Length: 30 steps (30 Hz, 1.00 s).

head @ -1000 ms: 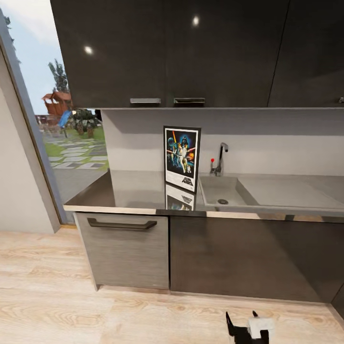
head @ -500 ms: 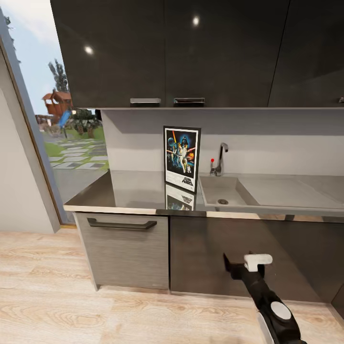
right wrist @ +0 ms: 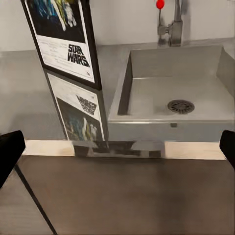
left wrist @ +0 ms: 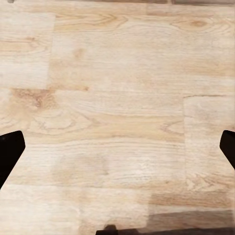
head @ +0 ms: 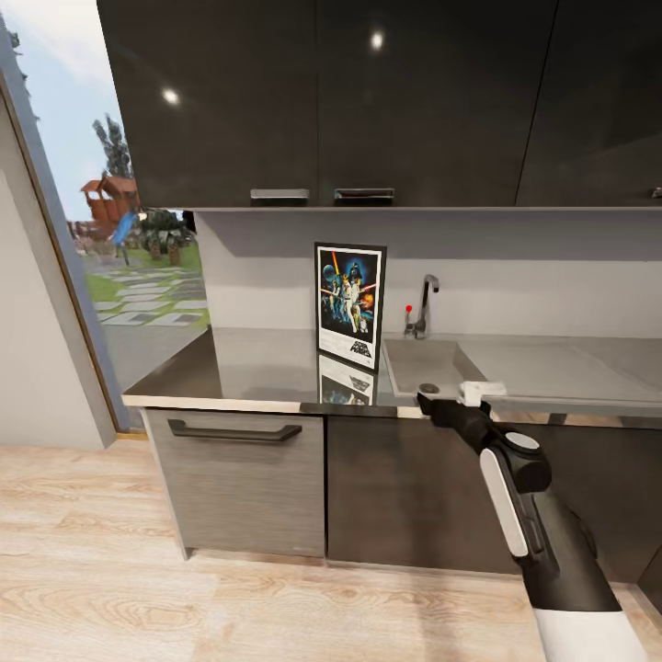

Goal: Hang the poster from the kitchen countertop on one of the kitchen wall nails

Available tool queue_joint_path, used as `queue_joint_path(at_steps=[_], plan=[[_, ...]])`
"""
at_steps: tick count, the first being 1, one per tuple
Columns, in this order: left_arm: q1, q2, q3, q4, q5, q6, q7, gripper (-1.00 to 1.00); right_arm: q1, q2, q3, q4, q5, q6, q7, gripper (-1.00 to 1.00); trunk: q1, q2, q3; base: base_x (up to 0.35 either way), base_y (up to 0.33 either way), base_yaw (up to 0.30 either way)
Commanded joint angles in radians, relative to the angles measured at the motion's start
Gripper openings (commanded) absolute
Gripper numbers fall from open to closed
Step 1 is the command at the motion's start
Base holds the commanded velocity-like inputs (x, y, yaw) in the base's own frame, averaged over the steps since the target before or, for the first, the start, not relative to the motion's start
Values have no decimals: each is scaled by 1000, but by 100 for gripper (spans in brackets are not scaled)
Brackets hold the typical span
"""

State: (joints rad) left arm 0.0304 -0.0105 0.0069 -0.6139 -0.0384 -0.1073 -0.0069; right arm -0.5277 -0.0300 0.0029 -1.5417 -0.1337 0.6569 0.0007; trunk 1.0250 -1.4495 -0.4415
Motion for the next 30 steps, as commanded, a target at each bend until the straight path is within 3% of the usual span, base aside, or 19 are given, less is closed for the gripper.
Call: queue_joint_path(at_steps=[1, 9, 17, 22, 30], plan=[[0, 0, 1, -1, -4, -2, -1, 100, -8, -1, 0, -1, -10, 12, 0, 100, 0, -1, -1, 0, 0, 0], [0, 0, 1, -2, -5, -2, -1, 100, -33, 0, 5, 13, -31, 36, 1, 100, 0, -1, -1, 16, -15, 0], [0, 0, 1, -3, -5, -2, -1, 100, -28, 0, 5, 19, -33, 37, 4, 100, 0, -1, -1, 199, -163, 0], [0, 0, 1, -3, -5, -2, -1, 100, -25, -1, 4, 24, -33, 29, 70, 100, 0, -1, -1, 261, -200, 0], [0, 0, 1, -3, -5, -2, -1, 100, -25, -1, 4, 42, -33, 26, 103, 100, 0, -1, -1, 292, -159, 0]])
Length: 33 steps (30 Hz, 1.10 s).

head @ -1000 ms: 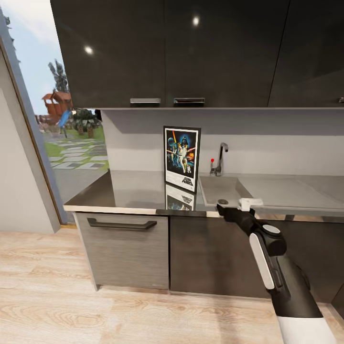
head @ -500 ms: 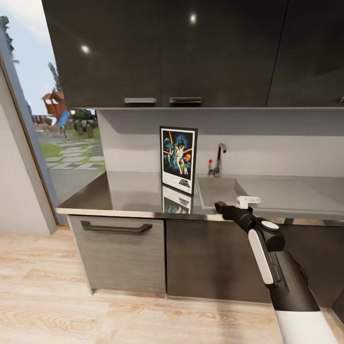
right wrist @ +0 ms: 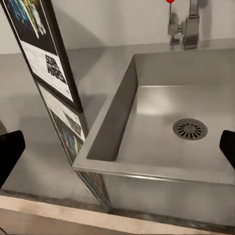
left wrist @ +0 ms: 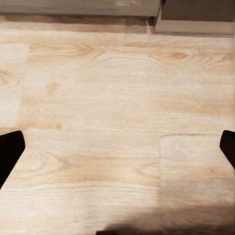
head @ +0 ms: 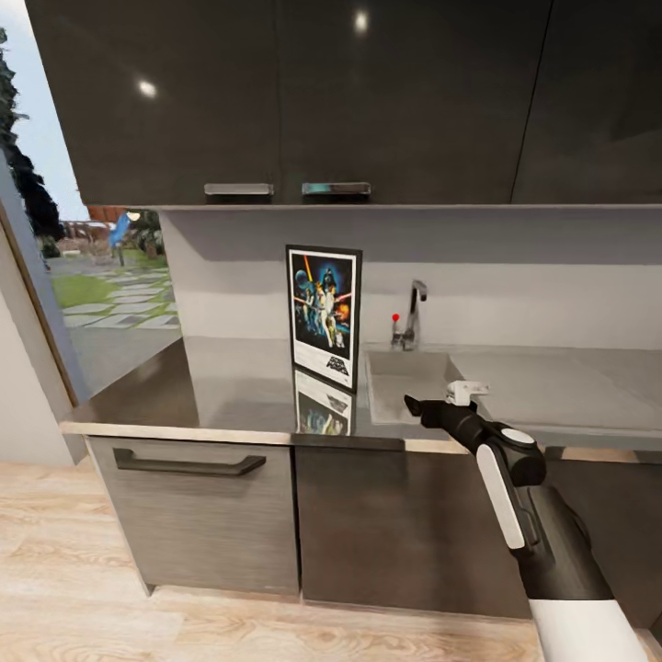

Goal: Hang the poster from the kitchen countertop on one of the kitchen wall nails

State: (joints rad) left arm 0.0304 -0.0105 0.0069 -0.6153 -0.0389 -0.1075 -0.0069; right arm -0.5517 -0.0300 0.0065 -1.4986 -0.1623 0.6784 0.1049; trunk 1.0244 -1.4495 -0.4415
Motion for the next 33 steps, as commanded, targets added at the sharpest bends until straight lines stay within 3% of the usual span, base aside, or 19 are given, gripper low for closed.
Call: queue_joint_path(at_steps=[1, 9, 10, 13, 16, 24, 29, 33], plan=[[0, 0, 1, -1, -4, -1, -1, 100, -1, -1, 1, 0, -5, 4, 0, 100, 1, 0, -1, 312, -114, 0], [0, 0, 1, -1, -4, -2, -1, 100, -1, -1, 2, 7, -5, 4, 2, 100, 1, 0, 3, 223, -63, 129], [0, 1, 1, -1, -4, -3, -1, 100, -4, 2, 55, 59, -4, -36, 1, 100, 1, 0, 4, 6, -1, 257], [0, 1, 1, -1, -4, -3, -1, 100, -9, 3, 79, 85, -3, -59, 0, 100, 1, 0, 6, 4, -1, 264], [0, 1, 1, -2, -4, -3, -1, 100, -25, 26, 98, 118, -2, -77, 0, 100, 1, 0, 7, 1, 0, 279], [0, 1, 1, -3, -4, -3, -1, 100, -79, 54, 107, 217, -3, -112, -1, 100, 1, 0, 7, 0, 0, 281], [0, 1, 1, -3, -4, -3, -1, 100, -89, 56, 108, 230, 1, -128, -1, 100, 1, 0, 7, 0, 0, 111], [0, 1, 1, -3, -4, -3, -1, 100, -133, 50, 107, 278, 5, -132, -5, 100, 1, 0, 7, 0, 0, 21]])
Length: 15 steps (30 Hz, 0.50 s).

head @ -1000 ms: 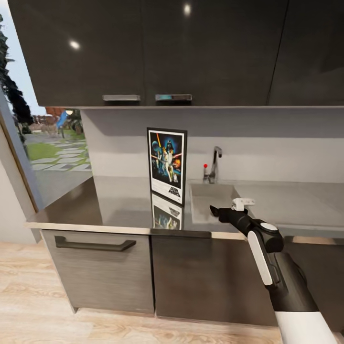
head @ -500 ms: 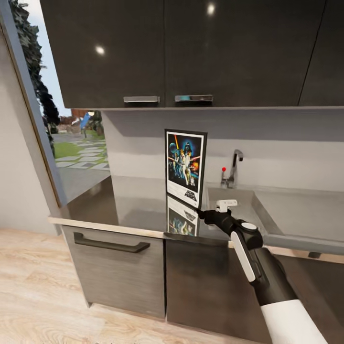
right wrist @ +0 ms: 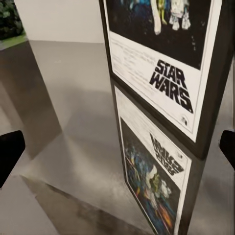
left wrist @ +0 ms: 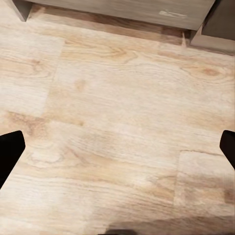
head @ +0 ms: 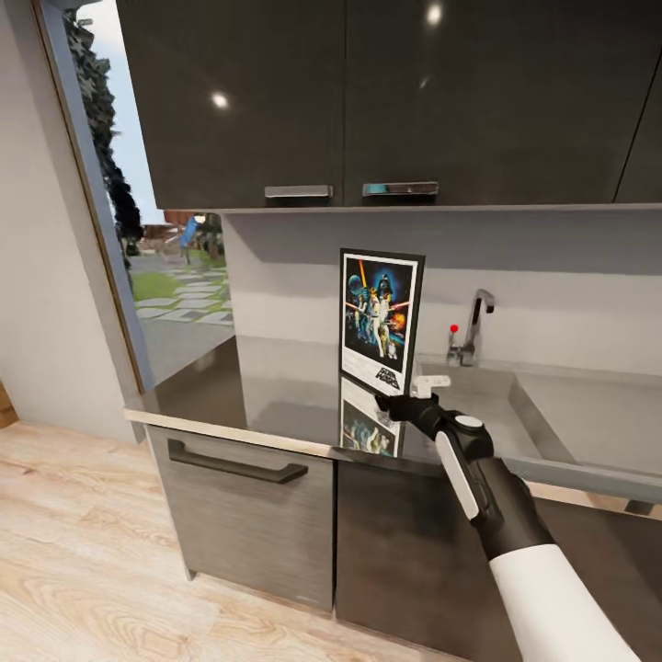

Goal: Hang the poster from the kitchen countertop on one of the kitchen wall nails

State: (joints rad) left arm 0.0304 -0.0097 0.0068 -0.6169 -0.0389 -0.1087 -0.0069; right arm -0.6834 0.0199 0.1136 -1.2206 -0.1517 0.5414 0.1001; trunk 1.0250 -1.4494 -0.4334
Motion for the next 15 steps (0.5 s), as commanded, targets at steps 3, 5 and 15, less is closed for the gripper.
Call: queue_joint_path(at_steps=[3, 5, 15], plan=[[0, 0, 1, -1, -4, -2, -1, 100, -55, -10, -4, 66, -5, 4, -1, 100, 0, -1, -1, 0, 0, 7], [0, 0, 1, -1, -4, -2, -1, 100, -76, -31, -5, 94, -6, 3, -2, 100, 0, -1, -1, 0, 0, 2], [0, 0, 1, -1, -4, -2, -1, 100, -89, -48, -8, 115, -8, 2, -2, 100, 0, -1, -1, 0, 0, 0]])
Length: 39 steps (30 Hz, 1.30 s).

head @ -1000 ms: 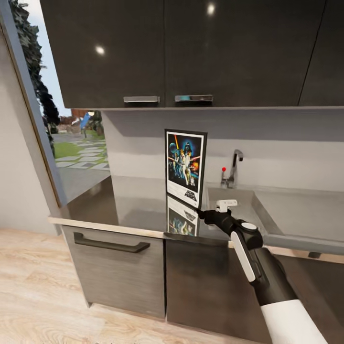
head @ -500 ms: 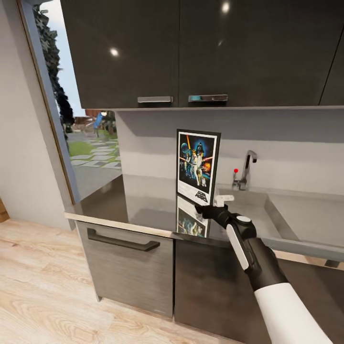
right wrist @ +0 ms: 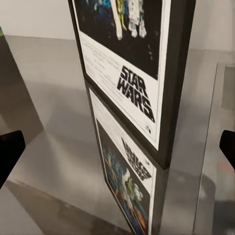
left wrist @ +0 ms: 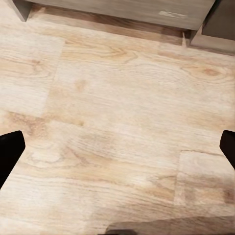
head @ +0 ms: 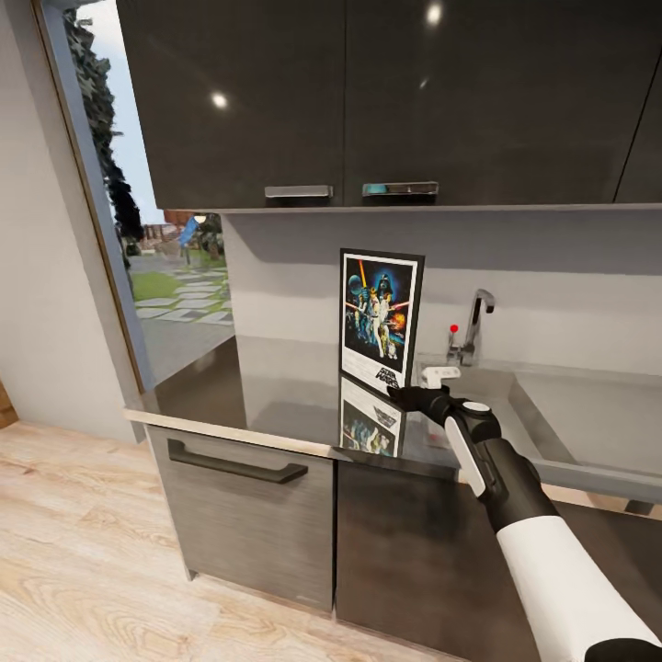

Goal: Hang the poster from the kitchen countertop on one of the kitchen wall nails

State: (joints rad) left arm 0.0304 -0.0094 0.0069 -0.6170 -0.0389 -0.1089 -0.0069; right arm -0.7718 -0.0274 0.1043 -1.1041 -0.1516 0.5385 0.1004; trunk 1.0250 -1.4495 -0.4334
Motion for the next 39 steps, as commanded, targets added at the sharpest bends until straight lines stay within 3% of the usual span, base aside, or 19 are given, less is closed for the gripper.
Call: queue_joint_path(at_steps=[1, 11, 39], plan=[[0, 0, 1, -1, -4, -1, -1, 100, -1, -1, 2, -1, -8, 5, -2, 100, 0, -1, -1, 0, 0, 0], [0, 0, 1, -1, -4, 0, -1, 100, 0, -2, 3, 45, -9, -73, -2, 100, 0, -1, -1, 50, -21, 0], [0, 0, 1, -1, -4, -1, -1, 100, 1, -2, 6, 64, -9, -81, 2, 100, 0, -1, -1, 80, -5, 0]])
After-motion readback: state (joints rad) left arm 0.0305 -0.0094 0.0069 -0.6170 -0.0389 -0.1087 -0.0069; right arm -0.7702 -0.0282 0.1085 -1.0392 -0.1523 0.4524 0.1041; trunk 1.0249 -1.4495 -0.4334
